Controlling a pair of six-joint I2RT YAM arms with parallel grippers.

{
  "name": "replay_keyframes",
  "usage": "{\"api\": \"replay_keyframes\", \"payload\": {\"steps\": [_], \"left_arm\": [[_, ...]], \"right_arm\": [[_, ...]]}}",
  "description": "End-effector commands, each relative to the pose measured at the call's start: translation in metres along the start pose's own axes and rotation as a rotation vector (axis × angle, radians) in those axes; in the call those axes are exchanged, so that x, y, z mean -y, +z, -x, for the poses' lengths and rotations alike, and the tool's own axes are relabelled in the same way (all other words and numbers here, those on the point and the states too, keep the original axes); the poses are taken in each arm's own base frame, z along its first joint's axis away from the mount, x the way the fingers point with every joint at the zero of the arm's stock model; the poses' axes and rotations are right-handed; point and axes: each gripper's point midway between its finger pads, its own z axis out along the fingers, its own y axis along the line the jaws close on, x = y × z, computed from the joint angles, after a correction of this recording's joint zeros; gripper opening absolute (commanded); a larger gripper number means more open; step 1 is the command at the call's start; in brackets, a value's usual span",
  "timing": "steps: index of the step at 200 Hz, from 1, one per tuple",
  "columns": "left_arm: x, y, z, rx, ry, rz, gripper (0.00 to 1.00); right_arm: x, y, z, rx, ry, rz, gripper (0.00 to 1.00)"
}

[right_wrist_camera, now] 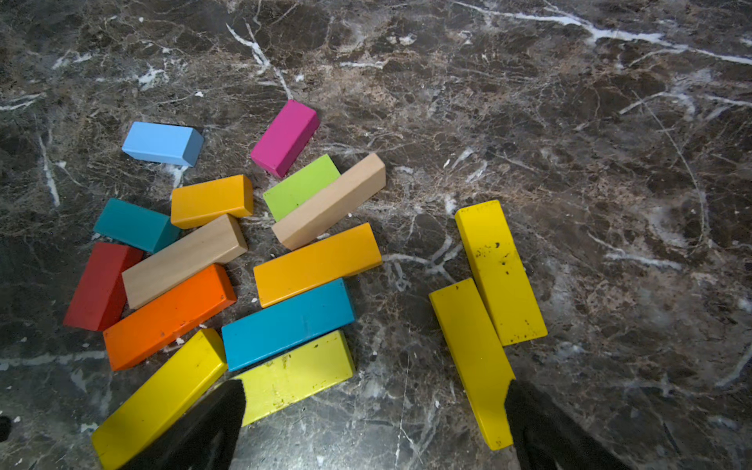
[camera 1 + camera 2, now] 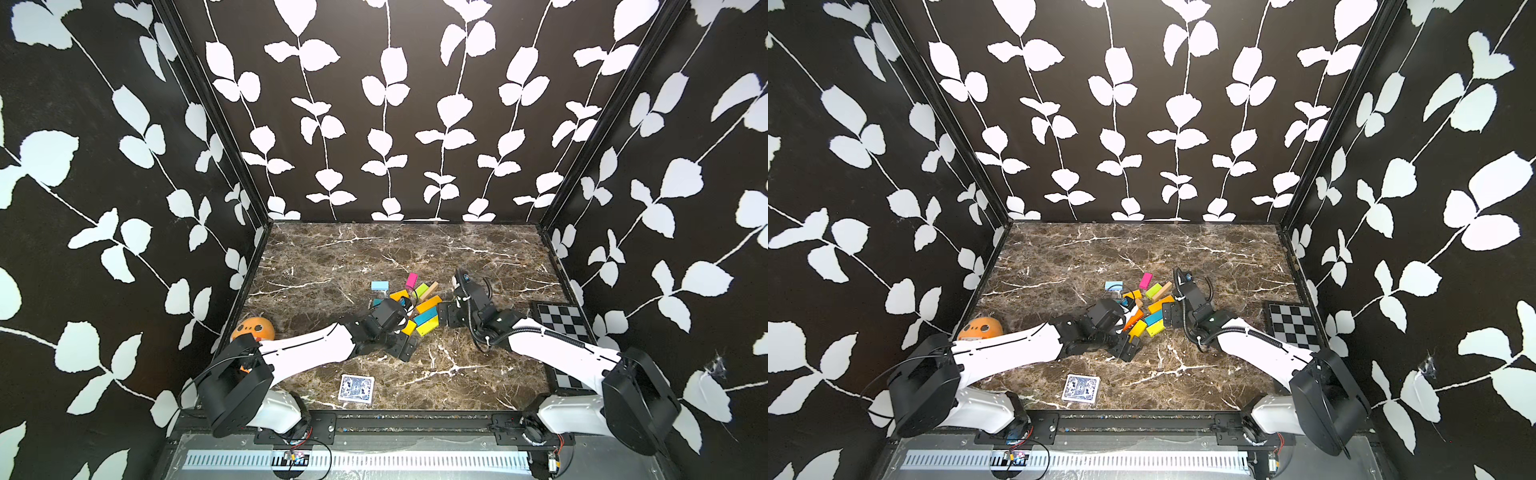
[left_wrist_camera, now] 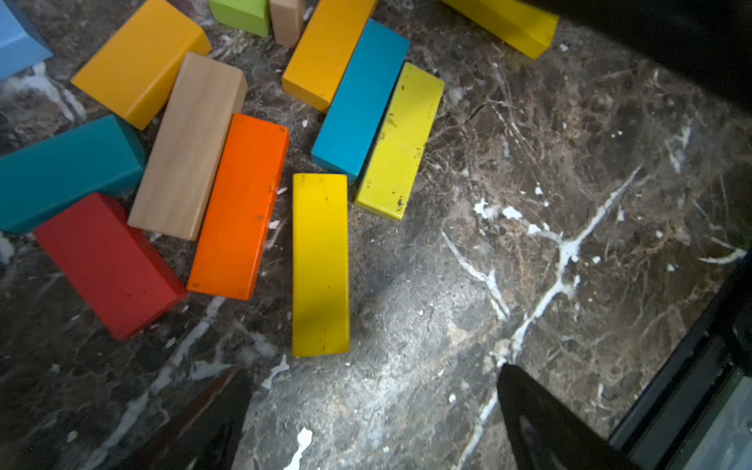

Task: Assemble the letter h with building blocks
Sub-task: Pick up the building block from the center of the board.

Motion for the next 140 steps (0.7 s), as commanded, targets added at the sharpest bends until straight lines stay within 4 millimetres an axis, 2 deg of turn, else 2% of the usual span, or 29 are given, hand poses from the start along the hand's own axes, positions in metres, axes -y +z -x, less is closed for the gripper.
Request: {"api": "replay_keyframes", "payload": {"steps": [1,39,65,140], "left_arm": [[-0.005,-0.008,0.005,0.03,0.038,0.026,0.98],[0.003,0.014,0.0,-0.071,0.068,-0.002,0.96],[0.006,0.025,0.001,-0.128,0.091,-0.002,0.91],[-0.006,0.043,-0.001,-0.217,0.112,0.085,0.75]], "right_arm": [[-0.006,-0.005,0.014,0.043,0.039,0.017,0.99],[0.002,-0.005,0.013,0.006,0.049,-0.038,0.99],[0.001,-0.006,0.012,0.005,0.061,-0.027,0.99],[0.006,-0.009,0.012,0.015,0.071,-0.044,0.99]]}}
